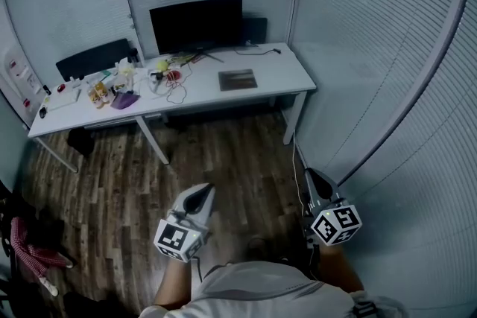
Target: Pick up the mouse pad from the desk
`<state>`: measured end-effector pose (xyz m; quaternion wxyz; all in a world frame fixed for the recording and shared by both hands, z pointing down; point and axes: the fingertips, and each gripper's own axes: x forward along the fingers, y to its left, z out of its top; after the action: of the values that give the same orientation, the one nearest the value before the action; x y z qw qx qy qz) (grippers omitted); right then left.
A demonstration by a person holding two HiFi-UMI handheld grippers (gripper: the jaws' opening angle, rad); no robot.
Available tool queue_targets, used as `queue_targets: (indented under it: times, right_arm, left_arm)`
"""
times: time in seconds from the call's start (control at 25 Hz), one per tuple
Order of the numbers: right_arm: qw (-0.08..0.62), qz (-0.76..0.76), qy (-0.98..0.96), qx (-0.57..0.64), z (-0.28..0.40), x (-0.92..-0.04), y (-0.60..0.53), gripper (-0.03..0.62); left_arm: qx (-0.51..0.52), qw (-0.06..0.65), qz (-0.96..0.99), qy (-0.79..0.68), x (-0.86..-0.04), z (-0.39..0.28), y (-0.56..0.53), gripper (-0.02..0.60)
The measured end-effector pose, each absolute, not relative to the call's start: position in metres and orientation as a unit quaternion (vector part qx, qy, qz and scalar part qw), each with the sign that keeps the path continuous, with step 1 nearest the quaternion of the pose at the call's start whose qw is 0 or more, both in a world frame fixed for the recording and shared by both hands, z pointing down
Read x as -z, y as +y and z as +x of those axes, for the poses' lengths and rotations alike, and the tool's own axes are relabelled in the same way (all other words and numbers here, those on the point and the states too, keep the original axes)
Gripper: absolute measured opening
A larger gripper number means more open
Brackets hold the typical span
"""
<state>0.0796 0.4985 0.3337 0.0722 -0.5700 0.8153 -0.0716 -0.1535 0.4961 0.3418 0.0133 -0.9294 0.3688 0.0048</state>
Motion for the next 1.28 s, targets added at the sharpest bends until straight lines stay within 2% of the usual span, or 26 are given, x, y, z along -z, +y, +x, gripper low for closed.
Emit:
queue_targets:
  times: [0.24, 0.4, 0.64, 0.8, 1.28]
  right_arm:
    - [0.102, -0.599, 0.789, 0.09, 0.064, -0.344, 0.487, 0.002]
    - [0.072, -0.6, 0.793, 0.08, 0.056, -0.349, 0.472, 0.0]
    - [0.045, -0.593, 0.798, 0.093, 0.051, -0.364, 0.394, 0.0]
    - [0.055, -0.569, 0.814, 0.098, 0.051, -0.372, 0.325, 0.0]
    - [0.055, -0.526, 0.843, 0.097, 0.147, -0.376, 0.124, 0.002]
  left_arm:
    - [-0.007, -0.008, -0.93, 0.368, -0.363, -0.186, 0.477, 0.0]
    - [-0.01, -0.03, -0.931, 0.364, -0.374, -0.191, 0.455, 0.0]
    - [0.0, -0.047, -0.926, 0.374, -0.388, -0.196, 0.404, 0.0]
    - [0.004, -0.052, -0.91, 0.411, -0.394, -0.202, 0.349, 0.0]
    - [0.016, -0.022, -0.897, 0.44, -0.375, -0.091, 0.166, 0.0]
